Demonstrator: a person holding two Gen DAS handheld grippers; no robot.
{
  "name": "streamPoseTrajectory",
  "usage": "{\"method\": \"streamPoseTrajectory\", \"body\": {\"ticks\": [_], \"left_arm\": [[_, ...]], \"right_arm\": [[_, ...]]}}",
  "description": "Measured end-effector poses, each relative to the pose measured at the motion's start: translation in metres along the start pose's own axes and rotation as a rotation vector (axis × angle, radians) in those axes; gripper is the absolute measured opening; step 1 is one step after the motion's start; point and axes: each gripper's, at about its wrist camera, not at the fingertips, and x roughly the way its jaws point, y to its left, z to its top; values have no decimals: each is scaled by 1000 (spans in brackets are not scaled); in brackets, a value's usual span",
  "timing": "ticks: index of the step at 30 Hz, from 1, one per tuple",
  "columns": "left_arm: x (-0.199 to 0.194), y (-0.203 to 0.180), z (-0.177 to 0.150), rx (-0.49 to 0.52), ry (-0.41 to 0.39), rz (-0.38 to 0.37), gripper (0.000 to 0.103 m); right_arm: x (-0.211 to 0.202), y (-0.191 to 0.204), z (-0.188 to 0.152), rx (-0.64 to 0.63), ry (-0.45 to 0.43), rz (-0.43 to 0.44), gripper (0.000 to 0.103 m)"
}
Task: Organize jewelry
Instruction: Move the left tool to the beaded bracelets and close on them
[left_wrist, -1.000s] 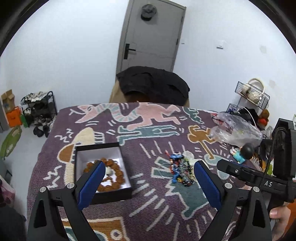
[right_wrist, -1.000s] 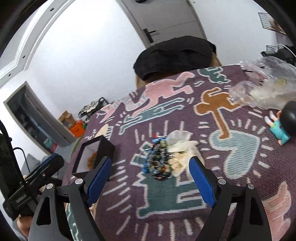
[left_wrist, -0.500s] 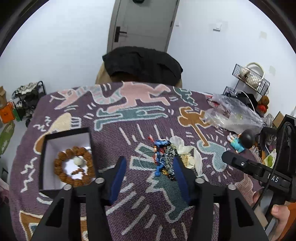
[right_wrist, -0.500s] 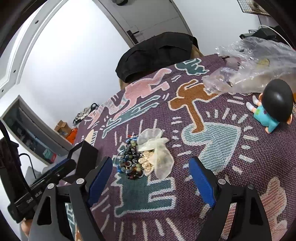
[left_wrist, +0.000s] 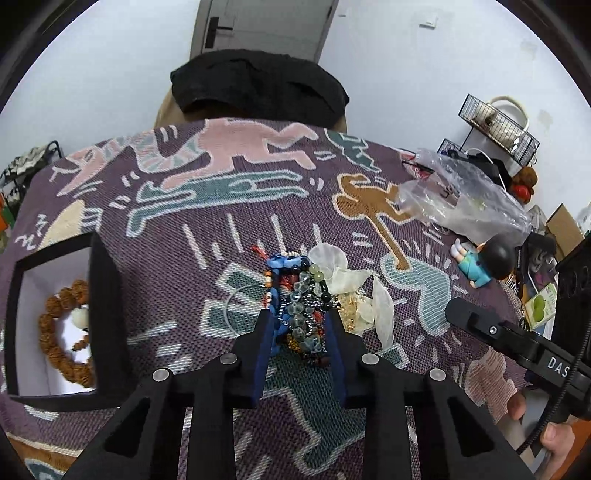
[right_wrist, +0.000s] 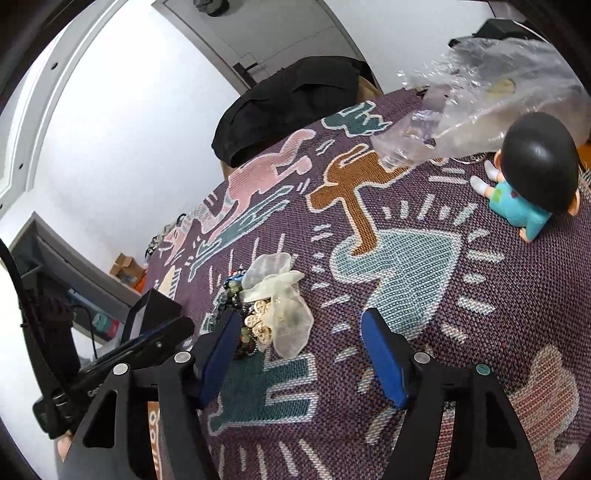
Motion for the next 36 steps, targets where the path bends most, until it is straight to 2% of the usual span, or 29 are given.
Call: {"method": "streamPoseTrajectory", "body": {"ticks": [8,9,10,11,14,23,27,33,36], "left_arm": [[23,-4,2,3,53,3,29],[26,-4,2,3,61,7,26],[29,-4,2,3,69,9,18],[32,-4,2,2,79,14,14],[34,0,1,-2,76,13,10],[-1,-1,8,7,-27,-17,9],[-21,-2,12,11,-72,-31,9],[-46,0,18,15,-124,-45,9],[-57,5,18,5,-145,-50,9]], "right_arm": [[9,-8,-2,30,25,20,68],[10,-8,-3,33,28,22,68],[12,-8,-3,35,32,24,68],[12,-9,-4,37,34,25,68],[14,-7,-5,38,39,25,68],[20,3,-8,18,48,36,68],[17,12,-6,1,43,50,56],[18,32,-3,-38,41,63,46],[20,41,-5,-56,52,69,45]]}}
